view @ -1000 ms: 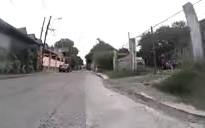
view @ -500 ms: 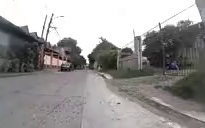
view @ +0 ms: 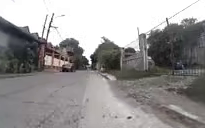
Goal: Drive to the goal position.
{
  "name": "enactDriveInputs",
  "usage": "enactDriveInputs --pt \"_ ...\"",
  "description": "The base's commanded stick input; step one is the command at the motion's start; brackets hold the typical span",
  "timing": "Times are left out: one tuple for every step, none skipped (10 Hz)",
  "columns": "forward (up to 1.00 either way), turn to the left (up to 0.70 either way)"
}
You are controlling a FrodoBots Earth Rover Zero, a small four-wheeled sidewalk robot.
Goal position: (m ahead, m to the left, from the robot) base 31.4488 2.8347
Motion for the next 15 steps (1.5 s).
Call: enactDriveInputs --pt "1.0 0.0" --pt "1.0 0.0" --pt "1.0 0.0" --pt "1.0 0.0" --pt "1.0 0.0" --pt "1.0 0.0" --pt "1.0 0.0" --pt "1.0 0.0" --pt "1.0 0.0" --pt "1.0 0.0" --pt "1.0 0.0" --pt "1.0 0.0" --pt "1.0 0.0" --pt "1.0 0.0" --pt "1.0 -0.01"
